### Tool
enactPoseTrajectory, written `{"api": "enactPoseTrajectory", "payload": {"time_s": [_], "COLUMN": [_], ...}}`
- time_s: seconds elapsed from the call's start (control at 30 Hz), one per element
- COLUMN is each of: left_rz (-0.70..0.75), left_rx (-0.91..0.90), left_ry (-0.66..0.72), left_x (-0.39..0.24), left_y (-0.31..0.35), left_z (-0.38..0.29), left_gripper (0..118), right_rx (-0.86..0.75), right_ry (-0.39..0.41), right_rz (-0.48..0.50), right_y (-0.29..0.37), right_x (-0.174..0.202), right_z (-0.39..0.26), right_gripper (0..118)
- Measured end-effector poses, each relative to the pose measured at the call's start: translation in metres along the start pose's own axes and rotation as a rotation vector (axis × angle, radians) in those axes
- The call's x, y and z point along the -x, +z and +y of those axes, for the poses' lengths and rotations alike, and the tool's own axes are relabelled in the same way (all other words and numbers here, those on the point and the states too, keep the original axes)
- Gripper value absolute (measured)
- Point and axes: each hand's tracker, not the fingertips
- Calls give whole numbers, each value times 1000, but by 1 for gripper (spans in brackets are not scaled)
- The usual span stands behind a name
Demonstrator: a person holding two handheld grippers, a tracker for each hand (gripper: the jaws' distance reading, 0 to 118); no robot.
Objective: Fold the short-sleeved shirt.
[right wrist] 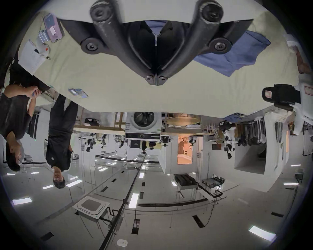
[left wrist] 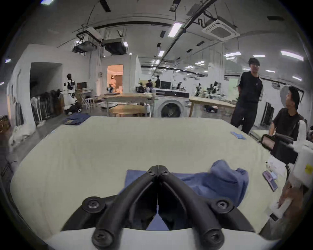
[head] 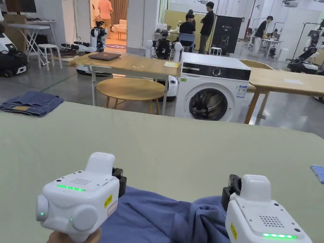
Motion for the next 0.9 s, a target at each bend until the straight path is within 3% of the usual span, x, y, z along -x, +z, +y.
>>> {"api": "enactPoseTrajectory", "payload": {"time_s": [0.17, 0.4, 0.43, 0.5, 0.53, 0.8, 0.83, 0.9], "left_rz": [-22, -69, -75, -120, -105, 15, 31, 65], "left_rx": [178, 443, 491, 545, 575, 648, 637, 618], "left_ry": [109, 161, 175, 221, 247, 203, 182, 87], "left_x": [52, 101, 102, 109, 109, 87, 86, 75], "left_y": [-56, -170, -184, -213, -225, -261, -263, -261], "left_z": [9, 13, 11, 3, 0, -15, -14, -17], "left_gripper": [0, 2, 9, 43, 48, 47, 43, 19], "right_rx": [10, 45, 52, 68, 74, 125, 130, 144], "right_ry": [-7, -1, -1, 1, 2, 19, 17, 10], "right_rz": [25, 17, 14, 1, -6, -64, -67, -78], "right_y": [-8, -21, -23, -28, -29, -36, -36, -38], "right_x": [5, -4, -6, -11, -14, -36, -38, -43], "right_z": [2, -3, -4, -8, -9, -21, -23, -27], "right_gripper": [0, 0, 0, 0, 0, 0, 0, 0]}}
